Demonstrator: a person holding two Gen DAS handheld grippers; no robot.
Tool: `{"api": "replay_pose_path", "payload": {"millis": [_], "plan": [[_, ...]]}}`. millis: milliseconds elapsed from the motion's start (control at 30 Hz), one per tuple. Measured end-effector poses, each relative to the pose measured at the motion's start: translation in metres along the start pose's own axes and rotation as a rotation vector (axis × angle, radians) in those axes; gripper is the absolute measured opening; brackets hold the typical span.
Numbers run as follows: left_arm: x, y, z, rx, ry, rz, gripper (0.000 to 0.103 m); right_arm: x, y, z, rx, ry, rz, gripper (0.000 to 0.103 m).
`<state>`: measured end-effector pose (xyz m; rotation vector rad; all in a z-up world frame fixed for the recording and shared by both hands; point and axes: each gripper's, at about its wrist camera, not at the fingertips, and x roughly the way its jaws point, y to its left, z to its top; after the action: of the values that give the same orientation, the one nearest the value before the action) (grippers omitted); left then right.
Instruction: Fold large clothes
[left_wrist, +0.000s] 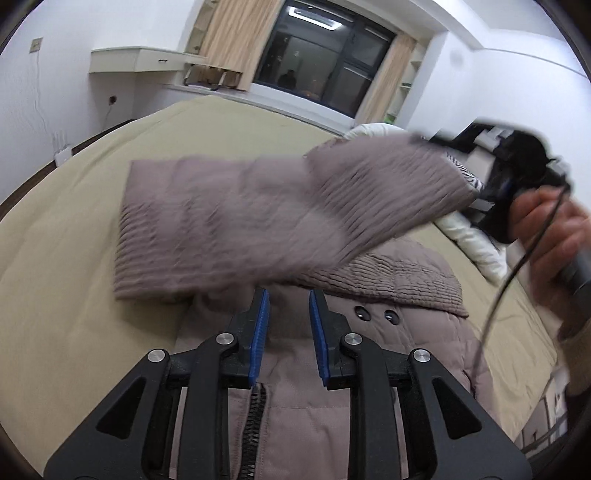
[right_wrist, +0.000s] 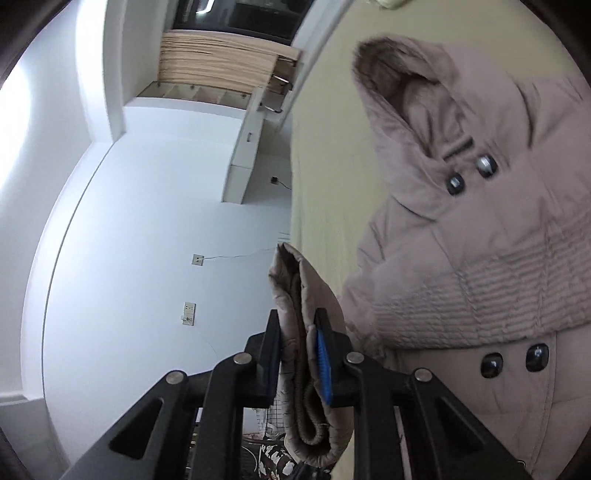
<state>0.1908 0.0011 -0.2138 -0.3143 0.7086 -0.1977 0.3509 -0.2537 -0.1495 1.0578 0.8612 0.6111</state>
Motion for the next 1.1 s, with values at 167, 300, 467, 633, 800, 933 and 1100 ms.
{"api": "replay_pose_path", "payload": {"millis": [167,300,467,633,800,933,1100], "plan": [[0.029,0.031,0.009,-0.152,0.044,0.045,0.021,-0.038,0.088,0.013,-0.169,-0.076,0.081,0.019],[0.054,0.038,0.021,-0.178,0.05,0.065,0.021,-0.069,0.126,0.021,-0.245,-0.143,0.122,0.019],[0.094,0.024,0.031,-0.097,0.085,0.095,0.021,-0.102,0.127,0.035,-0.255,-0.216,0.148,0.019],[0.125,0.046,0.04,-0.168,0.1,0.143,0.021,-0.143,0.07,0.046,-0.178,-0.306,0.11,0.019],[0.141,0.044,0.029,-0.082,0.134,0.205,0.021,-0.168,-0.061,0.049,0.055,-0.4,0.019,0.019],[0.15,0.034,0.026,-0.036,0.167,0.224,0.021,-0.165,-0.169,0.04,0.256,-0.428,-0.111,0.018],[0.118,0.013,0.009,0.068,0.197,0.172,0.021,-0.17,-0.246,0.026,0.4,-0.46,-0.174,0.016]]}}
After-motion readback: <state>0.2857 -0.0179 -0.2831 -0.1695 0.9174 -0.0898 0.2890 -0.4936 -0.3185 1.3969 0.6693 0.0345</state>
